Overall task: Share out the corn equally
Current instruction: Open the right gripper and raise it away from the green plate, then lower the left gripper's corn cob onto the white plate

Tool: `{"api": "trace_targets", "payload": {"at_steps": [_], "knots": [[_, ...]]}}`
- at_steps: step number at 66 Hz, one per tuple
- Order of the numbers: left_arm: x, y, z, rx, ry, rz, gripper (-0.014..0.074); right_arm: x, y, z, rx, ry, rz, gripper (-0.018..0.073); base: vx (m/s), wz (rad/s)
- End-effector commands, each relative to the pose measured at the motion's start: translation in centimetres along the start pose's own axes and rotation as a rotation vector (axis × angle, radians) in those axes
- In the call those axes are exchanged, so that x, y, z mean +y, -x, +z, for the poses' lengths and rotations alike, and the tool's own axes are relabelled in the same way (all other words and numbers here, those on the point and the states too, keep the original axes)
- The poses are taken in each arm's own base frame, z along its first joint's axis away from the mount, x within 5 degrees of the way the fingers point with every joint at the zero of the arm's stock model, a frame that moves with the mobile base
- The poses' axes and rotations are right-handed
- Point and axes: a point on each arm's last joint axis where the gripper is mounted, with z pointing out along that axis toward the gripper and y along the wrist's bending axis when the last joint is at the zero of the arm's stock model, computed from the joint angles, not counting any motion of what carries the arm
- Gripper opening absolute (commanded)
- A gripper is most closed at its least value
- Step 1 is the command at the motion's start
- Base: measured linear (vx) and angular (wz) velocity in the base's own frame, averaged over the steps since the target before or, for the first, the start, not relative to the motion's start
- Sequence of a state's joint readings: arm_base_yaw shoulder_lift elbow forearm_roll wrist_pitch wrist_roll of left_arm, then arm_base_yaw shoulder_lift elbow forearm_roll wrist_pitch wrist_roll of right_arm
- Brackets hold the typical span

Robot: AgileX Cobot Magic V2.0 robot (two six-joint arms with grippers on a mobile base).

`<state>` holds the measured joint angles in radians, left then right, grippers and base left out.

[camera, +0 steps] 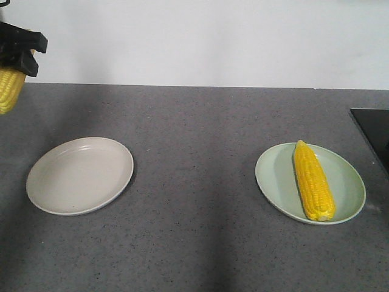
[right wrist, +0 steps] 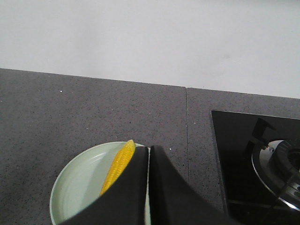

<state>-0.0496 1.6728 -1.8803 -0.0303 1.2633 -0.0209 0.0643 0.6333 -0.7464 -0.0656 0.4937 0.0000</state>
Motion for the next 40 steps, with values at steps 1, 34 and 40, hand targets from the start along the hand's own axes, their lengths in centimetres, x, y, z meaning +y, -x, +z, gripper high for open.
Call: {"api": "trace_targets", "payload": {"at_steps": [1,34,40], "knots": [[-0.2,0.5,-2.8,-0.126,-0.012,-0.001,0.0165,-0.1,1.3,-0.3,-0.093,-0.005,-0.004,-0.0005,0.0,0.0],[-2.1,0.0,-2.4,-0.076,-0.168,0.074,0.0165,-0.1,1.3,-0.3,-0.093,-0.005,-0.004,-0.0005,0.0,0.0],[-2.4,-0.6,-1.2,-0.034,-0.193,0.12,0.0165,-0.1,1.3,-0.3,-0.093,-0.005,-0.004,-0.0005,0.0,0.0]]}}
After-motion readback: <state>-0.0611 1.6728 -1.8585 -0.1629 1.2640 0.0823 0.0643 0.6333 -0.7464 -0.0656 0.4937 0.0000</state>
